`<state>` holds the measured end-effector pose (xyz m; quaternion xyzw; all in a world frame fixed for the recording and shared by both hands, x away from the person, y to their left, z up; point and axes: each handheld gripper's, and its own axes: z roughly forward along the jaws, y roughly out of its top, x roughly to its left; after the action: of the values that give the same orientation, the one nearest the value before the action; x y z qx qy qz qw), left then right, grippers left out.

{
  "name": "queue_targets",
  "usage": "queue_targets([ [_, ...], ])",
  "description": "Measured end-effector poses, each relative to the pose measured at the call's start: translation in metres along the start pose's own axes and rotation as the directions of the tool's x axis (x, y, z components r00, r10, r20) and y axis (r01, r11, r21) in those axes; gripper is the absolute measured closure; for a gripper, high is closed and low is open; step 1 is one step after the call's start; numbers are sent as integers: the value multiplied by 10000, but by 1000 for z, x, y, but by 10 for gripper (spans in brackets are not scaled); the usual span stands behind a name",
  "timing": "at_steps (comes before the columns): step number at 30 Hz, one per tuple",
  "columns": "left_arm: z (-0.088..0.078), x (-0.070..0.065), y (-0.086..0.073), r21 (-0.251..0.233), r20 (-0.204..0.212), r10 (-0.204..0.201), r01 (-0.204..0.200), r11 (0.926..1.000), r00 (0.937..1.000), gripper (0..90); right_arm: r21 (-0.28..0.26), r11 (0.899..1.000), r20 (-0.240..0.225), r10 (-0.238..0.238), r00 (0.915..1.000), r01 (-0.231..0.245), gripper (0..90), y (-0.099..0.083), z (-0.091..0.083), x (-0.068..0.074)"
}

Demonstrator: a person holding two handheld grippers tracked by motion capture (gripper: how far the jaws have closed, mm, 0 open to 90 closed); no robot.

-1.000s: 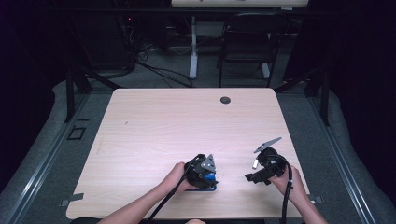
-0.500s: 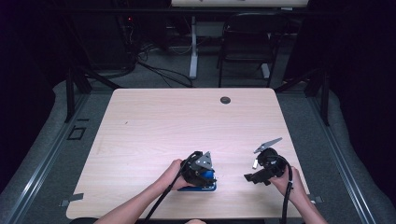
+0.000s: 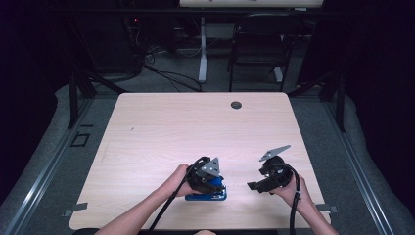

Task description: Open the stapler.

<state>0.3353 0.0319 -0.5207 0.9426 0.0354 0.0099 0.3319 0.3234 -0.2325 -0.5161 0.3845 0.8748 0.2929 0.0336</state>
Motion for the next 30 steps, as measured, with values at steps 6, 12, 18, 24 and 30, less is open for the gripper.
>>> queue_targets([
  [6,-3,1,0,-44,51,117,-117,9999,9999,655,-379,9986,-341,-394,9986,381,624,10,6,14],
  [12,-4,1,-1,-183,-19,84,-84,9998,10000,656,-644,9933,-923,-1022,9905,965,864,23,16,35],
  [18,-7,2,-1,-142,67,117,-116,9998,9999,657,-454,9914,-1434,-1279,9814,1225,900,31,30,46],
  [24,-8,2,-2,-235,1,81,-81,9997,10000,658,-200,9867,-1732,-1621,9715,1610,900,37,42,54],
  [30,-10,2,-2,-217,-1,79,-79,9997,10000,659,-364,9853,-1629,-1705,9718,1668,900,36,46,58],
])
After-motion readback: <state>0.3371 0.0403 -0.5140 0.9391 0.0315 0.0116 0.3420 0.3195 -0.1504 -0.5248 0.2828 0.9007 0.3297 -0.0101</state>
